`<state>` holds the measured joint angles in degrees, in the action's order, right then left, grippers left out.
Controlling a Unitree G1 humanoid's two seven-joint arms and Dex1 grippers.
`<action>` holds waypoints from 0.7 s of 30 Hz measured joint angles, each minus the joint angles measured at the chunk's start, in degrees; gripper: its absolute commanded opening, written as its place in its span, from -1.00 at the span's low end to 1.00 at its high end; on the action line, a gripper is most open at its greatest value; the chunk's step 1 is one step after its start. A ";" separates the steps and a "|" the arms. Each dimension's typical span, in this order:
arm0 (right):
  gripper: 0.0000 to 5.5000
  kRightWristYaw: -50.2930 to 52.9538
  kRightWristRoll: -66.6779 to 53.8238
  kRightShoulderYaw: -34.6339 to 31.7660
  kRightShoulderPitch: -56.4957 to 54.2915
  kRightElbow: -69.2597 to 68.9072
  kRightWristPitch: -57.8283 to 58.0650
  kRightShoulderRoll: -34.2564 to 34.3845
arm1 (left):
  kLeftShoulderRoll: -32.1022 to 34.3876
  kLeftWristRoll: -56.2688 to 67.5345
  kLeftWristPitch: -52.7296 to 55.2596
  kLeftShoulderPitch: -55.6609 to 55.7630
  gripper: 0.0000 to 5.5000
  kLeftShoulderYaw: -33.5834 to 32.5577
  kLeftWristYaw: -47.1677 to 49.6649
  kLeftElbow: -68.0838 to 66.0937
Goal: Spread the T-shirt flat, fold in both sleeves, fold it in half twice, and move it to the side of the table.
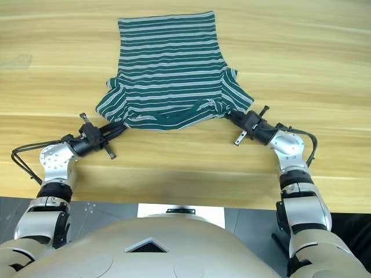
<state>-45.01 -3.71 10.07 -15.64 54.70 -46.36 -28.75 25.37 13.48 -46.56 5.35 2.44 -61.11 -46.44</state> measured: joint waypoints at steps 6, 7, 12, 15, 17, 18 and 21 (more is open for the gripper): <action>-0.99 -0.05 -0.64 -1.80 6.58 -9.74 3.95 -0.27 | 1.10 -0.05 0.55 -6.02 -1.00 0.36 4.19 7.13; -0.99 -0.83 -1.25 -1.92 8.12 -11.53 4.14 -0.75 | 1.22 0.31 0.72 -7.30 -1.00 0.35 4.40 8.38; -0.99 -11.00 -8.37 -3.05 18.58 -19.66 2.63 -6.06 | 2.17 3.23 1.63 -14.91 -1.00 0.15 4.32 15.04; -0.99 -14.52 -10.21 -2.31 24.99 -25.73 1.76 -8.08 | 3.02 4.23 2.32 -19.02 -1.00 0.78 4.17 19.02; -1.00 -15.54 -10.52 -1.37 26.42 -28.48 2.08 -8.13 | 3.16 4.25 3.00 -19.96 -0.88 0.90 4.19 20.22; -1.00 -15.92 -10.53 -0.97 26.61 -29.26 2.35 -8.12 | 3.24 4.24 3.28 -20.39 -0.82 1.00 4.19 20.89; -0.79 -16.17 -10.65 -0.96 26.65 -29.97 3.68 -8.15 | 3.41 4.38 4.13 -22.56 -0.65 1.28 4.18 23.31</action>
<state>-61.18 -14.35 9.11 11.00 24.73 -42.69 -36.90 28.78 17.86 -42.42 -17.21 3.73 -56.93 -23.13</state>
